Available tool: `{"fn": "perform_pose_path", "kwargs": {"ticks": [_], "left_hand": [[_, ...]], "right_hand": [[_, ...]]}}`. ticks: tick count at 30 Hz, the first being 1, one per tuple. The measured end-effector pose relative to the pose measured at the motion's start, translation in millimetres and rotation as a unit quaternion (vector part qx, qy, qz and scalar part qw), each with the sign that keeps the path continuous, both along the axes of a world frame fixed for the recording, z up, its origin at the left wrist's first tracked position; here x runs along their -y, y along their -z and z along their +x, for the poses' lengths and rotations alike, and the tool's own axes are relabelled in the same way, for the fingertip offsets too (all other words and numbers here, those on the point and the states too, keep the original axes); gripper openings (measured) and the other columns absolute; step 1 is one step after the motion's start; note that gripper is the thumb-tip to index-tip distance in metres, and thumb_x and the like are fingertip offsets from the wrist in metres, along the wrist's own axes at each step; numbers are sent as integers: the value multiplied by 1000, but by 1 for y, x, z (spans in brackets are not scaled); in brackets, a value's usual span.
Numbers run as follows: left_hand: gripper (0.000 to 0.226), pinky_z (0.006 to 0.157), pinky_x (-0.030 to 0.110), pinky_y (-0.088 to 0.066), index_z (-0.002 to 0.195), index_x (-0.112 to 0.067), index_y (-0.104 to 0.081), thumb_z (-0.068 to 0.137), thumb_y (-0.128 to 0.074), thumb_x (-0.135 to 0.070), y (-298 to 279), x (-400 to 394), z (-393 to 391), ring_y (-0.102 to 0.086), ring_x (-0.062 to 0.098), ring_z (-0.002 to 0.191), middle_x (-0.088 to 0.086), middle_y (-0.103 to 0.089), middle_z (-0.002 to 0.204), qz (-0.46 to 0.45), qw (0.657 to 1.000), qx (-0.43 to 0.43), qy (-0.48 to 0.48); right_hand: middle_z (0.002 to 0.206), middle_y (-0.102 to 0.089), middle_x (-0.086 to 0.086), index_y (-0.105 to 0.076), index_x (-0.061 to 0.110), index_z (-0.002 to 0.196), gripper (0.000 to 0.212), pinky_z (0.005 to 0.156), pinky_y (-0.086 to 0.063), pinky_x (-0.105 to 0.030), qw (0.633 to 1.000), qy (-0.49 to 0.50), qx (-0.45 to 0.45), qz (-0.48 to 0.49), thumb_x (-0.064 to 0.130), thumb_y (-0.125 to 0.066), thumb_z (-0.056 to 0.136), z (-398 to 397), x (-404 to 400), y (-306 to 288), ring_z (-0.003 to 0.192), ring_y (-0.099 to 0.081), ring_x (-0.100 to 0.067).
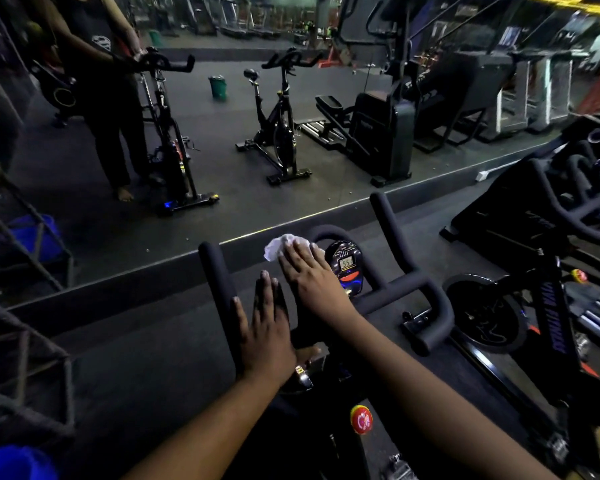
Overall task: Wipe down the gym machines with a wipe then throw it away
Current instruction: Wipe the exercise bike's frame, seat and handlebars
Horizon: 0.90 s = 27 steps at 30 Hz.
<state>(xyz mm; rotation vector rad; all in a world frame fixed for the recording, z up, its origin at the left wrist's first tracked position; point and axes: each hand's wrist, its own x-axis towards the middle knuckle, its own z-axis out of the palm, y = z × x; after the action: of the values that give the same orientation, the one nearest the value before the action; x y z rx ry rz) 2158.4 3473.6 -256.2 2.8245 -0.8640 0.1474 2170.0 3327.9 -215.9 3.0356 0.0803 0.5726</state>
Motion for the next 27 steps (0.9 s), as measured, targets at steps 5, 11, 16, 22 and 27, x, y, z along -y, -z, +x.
{"fn": "perform_pose_path", "kwargs": {"ticks": [5, 11, 16, 22, 27], "left_hand": [[119, 122, 60, 11, 144, -2, 39, 91, -54, -55, -1, -3, -2, 20, 23, 155, 18, 46, 154, -2, 1000, -17, -3], [127, 122, 58, 13, 149, -6, 37, 85, -62, -53, 7, -2, 5, 24, 19, 151, 14, 36, 161, -25, 999, -17, 40], [131, 122, 63, 6, 158, -6, 22, 78, -58, -72, 11, 2, 9, 19, 24, 156, 14, 24, 167, -10, 994, 14, 107], [125, 120, 66, -6, 163, -6, 1, 76, -46, -83, 8, 10, 17, 6, 22, 158, 12, 8, 171, -56, 987, 9, 152], [122, 121, 65, -16, 162, -6, 6, 81, -36, -87, 4, 28, 23, -4, 26, 159, 14, 7, 171, -44, 988, -4, 151]], "right_hand": [[153, -44, -21, -53, 0, 142, 66, 111, -39, -46, 995, -13, -44, 89, 11, -72, 80, -31, -5, 28, 146, -34, -36], [161, -29, -7, -48, 11, 150, 59, 116, -33, -35, 979, -69, -131, 140, 14, -59, 91, -92, 13, 41, 150, -20, -26], [165, -22, -1, -40, 19, 155, 56, 118, -37, -39, 956, -70, -258, 122, 20, -45, 99, -119, 32, 5, 150, -10, -15], [165, -27, 3, -45, 18, 152, 64, 121, -24, -22, 976, -91, -44, 191, 8, -34, 90, -104, 40, -76, 153, -23, -12], [165, -27, 0, -50, 21, 149, 71, 124, -19, -30, 988, -83, -32, 126, -12, -46, 86, -26, 67, -102, 154, -19, -20]]}}
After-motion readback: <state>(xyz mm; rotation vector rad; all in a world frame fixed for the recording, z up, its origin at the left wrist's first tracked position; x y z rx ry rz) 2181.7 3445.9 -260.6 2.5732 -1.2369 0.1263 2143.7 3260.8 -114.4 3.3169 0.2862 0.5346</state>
